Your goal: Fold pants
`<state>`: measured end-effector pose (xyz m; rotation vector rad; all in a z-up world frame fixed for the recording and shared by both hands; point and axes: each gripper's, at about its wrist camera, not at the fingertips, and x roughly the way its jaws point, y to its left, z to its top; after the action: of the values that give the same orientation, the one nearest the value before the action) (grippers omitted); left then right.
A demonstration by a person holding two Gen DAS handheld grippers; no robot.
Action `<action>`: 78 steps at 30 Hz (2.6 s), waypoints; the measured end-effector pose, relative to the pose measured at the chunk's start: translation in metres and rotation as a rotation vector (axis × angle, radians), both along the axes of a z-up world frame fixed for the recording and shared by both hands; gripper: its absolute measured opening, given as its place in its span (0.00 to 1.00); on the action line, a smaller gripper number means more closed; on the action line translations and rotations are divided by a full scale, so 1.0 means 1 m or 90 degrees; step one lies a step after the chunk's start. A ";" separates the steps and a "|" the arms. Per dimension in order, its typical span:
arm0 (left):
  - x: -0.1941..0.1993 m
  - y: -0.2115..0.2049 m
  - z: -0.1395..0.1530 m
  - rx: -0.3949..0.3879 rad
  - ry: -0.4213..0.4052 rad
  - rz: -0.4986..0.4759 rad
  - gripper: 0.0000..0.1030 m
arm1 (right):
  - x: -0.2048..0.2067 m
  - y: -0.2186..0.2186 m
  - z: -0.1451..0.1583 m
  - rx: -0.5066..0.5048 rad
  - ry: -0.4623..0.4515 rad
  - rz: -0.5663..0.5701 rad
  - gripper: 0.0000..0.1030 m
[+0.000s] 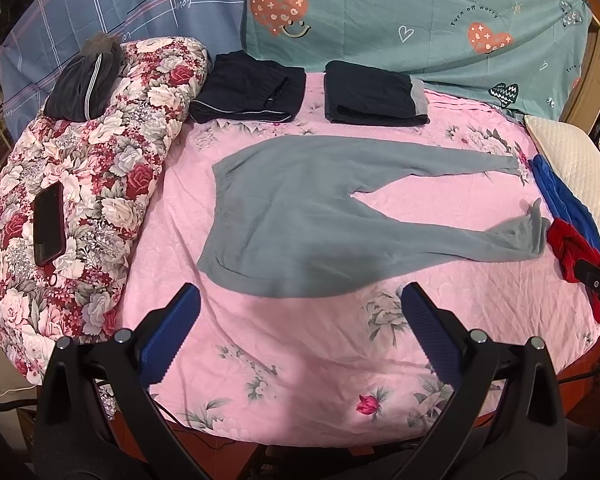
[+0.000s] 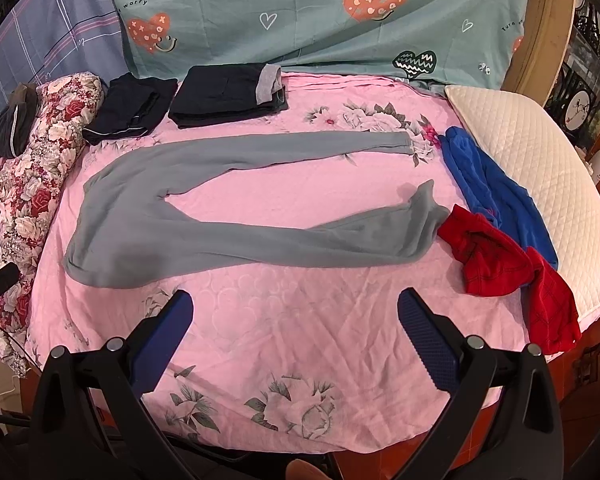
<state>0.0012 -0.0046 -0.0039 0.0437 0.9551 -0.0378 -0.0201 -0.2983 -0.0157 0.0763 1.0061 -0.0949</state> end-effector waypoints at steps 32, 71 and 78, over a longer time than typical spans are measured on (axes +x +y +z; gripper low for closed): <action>0.001 -0.004 -0.008 -0.002 0.017 -0.002 0.98 | 0.002 0.002 -0.005 -0.003 0.011 0.005 0.99; 0.067 0.109 -0.102 0.013 0.086 0.035 0.98 | 0.050 0.096 -0.068 0.036 0.014 0.261 0.81; 0.108 0.138 -0.157 -0.015 0.114 -0.012 0.76 | 0.066 0.194 -0.116 0.032 0.015 0.463 0.57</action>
<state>0.1097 0.1334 -0.1611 0.0268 1.1333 -0.0711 0.0458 -0.1045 -0.1322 -0.2474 1.0068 0.5951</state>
